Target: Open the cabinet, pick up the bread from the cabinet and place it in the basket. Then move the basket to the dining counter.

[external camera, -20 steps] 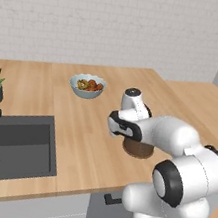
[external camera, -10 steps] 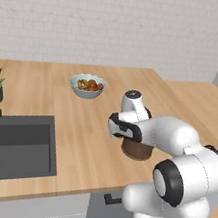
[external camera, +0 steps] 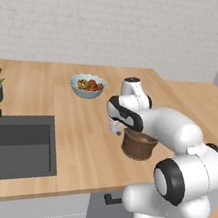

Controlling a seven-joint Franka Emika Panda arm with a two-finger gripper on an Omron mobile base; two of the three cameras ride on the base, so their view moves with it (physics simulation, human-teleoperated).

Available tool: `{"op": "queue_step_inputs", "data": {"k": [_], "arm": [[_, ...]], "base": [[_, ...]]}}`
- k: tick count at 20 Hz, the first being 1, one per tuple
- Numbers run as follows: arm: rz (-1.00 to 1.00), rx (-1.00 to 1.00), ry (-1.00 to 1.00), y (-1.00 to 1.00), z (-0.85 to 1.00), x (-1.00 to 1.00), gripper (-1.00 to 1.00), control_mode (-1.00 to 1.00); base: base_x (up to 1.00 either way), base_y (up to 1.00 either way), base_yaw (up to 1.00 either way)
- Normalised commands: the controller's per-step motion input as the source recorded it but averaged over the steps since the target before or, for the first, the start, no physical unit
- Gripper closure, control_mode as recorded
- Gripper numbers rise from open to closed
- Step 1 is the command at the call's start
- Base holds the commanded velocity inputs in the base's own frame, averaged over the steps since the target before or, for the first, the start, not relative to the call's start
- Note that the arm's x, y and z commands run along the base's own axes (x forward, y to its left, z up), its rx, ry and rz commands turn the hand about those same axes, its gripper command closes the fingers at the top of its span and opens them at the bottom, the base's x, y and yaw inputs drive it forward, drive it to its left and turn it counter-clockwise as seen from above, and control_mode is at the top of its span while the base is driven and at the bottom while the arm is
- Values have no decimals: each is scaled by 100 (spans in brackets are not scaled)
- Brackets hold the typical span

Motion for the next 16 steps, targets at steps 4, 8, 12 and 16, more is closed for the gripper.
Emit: {"op": "queue_step_inputs", "data": {"k": [4,8,12,16], "arm": [[2,-12,-11,31,76,-93,-100,-100],[0,-20,-37,12,98,-100,-100,-100],[-1,-9,-33,-3,100,-99,-100,-100],[0,-1,-2,6,81,-42,-100,-100]], "base": [[0,0,0],[0,0,0],[0,0,0],[0,0,0]]}}
